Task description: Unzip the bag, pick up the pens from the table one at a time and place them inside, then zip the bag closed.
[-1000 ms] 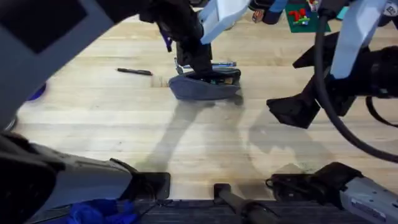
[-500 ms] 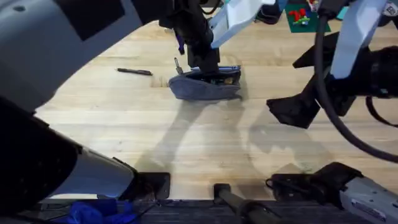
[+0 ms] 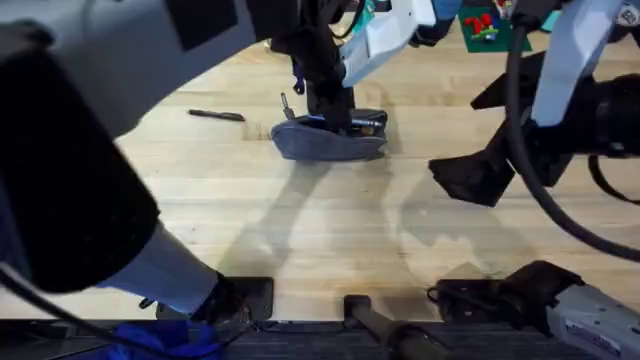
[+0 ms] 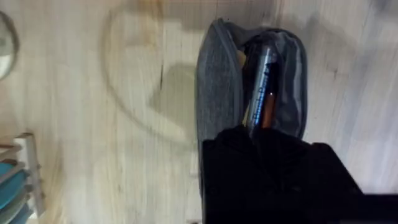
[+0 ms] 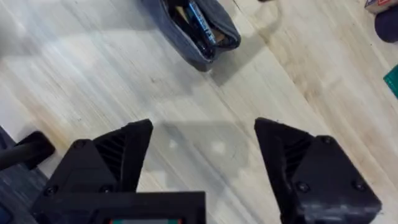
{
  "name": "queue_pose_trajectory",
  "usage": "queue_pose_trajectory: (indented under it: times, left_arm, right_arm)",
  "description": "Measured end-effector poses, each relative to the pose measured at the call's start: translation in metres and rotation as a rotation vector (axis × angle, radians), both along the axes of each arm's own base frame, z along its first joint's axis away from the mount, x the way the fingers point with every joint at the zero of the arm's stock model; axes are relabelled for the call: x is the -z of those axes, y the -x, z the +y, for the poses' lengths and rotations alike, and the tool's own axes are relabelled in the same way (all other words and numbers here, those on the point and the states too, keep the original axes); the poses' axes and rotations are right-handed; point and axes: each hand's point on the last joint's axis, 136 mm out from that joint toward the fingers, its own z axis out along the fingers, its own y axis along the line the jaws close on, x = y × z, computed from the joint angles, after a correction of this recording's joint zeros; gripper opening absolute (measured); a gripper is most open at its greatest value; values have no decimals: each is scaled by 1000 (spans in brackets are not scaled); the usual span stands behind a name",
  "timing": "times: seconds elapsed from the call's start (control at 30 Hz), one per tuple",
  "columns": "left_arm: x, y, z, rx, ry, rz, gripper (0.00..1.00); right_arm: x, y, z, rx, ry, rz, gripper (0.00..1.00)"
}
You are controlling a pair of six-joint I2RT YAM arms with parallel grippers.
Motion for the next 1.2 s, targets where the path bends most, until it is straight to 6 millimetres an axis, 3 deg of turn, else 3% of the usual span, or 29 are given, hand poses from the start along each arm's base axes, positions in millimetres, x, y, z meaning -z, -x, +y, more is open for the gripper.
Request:
queue_pose_trajectory:
  times: [0.13, 1.2]
  left_arm:
    - [9, 0, 1, -1, -16, 20, 40]
    - [10, 1, 6, -118, -35, 60, 41]
  right_arm:
    - [0, 0, 0, 0, 0, 0, 996]
    - [0, 0, 0, 0, 0, 0, 996]
